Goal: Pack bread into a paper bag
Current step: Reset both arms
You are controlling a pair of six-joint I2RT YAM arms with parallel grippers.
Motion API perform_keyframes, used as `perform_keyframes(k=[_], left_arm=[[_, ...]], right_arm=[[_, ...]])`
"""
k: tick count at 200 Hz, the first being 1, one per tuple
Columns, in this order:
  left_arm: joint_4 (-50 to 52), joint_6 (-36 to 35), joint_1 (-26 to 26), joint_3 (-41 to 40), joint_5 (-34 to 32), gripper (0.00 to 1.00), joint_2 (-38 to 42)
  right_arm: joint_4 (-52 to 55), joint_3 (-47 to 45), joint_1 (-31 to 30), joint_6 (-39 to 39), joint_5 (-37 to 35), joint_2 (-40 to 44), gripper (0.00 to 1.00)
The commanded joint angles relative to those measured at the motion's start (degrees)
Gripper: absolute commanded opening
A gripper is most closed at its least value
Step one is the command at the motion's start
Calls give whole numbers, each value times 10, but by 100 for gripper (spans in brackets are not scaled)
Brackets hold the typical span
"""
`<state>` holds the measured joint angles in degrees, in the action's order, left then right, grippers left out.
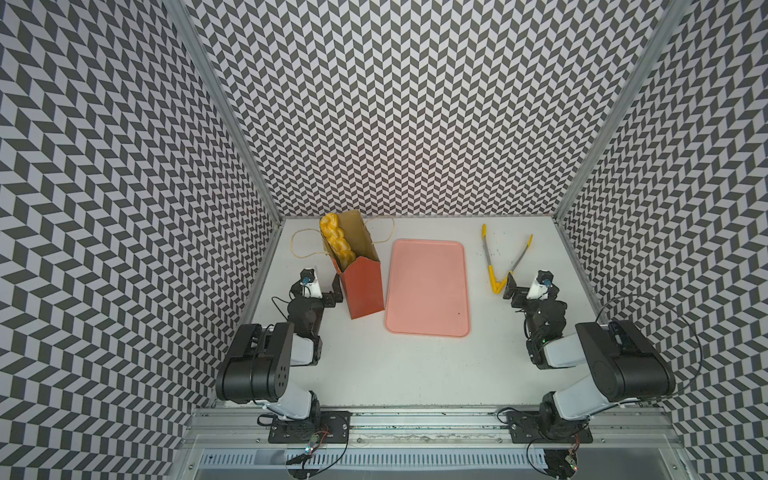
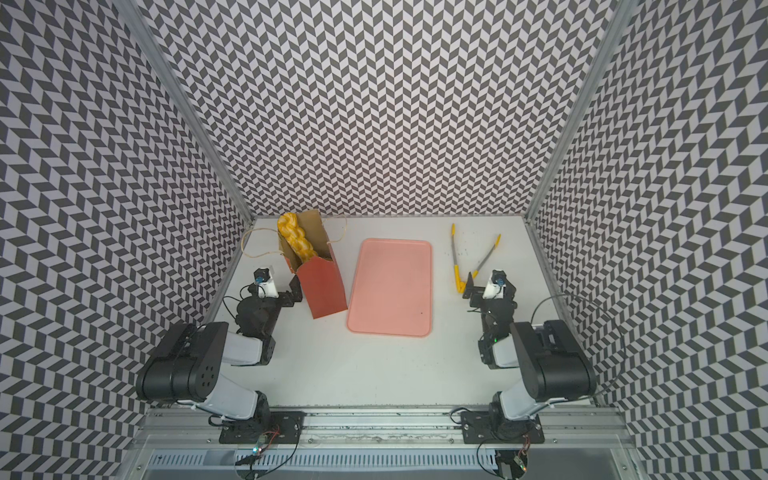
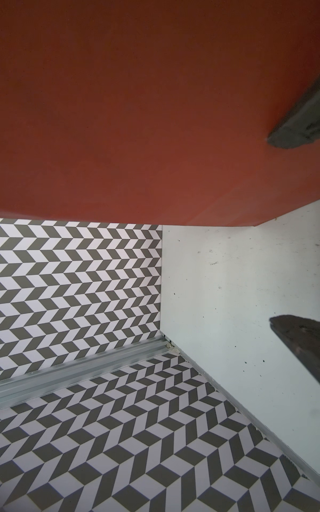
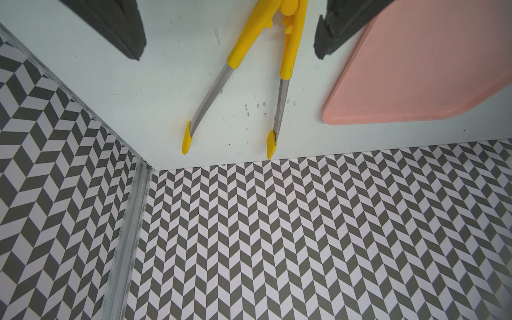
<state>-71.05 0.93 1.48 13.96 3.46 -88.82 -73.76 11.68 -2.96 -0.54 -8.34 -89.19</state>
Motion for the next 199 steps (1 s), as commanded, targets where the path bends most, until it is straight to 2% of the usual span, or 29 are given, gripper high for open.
perform_keyframes(k=[1, 199], left_arm=[[6, -6, -4, 8, -6, 98, 2], [6, -7, -5, 8, -7, 98, 2]], right_arm=[[-31, 5, 1, -5, -7, 1, 99], [-38, 5, 2, -8, -11, -6, 99]])
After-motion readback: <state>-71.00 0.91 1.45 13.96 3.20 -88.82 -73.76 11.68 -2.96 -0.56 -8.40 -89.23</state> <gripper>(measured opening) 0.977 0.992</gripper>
